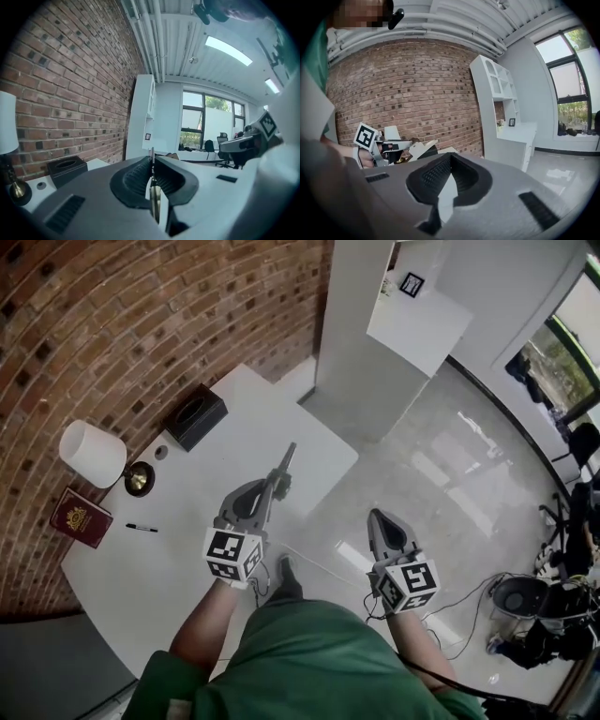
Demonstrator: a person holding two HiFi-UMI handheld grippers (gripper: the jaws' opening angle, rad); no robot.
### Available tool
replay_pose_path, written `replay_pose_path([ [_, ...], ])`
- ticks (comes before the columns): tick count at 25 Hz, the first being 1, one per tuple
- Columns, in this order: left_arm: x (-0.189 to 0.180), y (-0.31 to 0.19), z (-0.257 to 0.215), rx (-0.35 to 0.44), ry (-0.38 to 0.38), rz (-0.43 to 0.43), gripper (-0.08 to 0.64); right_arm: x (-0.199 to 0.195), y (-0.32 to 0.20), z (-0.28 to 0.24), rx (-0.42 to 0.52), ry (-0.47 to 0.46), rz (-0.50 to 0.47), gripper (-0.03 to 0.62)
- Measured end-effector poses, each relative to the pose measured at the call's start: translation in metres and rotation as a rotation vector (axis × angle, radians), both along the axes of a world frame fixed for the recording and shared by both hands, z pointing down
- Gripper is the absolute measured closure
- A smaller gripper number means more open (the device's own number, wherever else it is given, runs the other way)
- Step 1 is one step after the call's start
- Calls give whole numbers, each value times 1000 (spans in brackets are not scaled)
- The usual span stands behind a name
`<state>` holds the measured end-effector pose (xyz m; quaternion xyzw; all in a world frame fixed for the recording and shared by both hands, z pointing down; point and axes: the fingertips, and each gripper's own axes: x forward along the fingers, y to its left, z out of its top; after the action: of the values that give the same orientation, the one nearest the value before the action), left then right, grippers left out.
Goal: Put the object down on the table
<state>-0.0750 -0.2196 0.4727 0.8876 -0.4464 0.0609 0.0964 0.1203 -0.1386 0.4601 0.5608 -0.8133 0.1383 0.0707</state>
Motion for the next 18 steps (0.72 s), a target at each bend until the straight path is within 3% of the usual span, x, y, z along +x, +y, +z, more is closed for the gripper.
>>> replay_pose_path([
  [9, -6, -78, 79, -120, -37, 63, 537, -20, -53, 21, -83, 37, 37, 590],
  [14, 1, -103, 117, -139, -111, 82, 537, -14, -71, 29, -118, 54, 49, 589],
  [18, 12, -119, 146, -109, -222, 96, 537, -13, -87, 35, -121, 42, 23, 589],
])
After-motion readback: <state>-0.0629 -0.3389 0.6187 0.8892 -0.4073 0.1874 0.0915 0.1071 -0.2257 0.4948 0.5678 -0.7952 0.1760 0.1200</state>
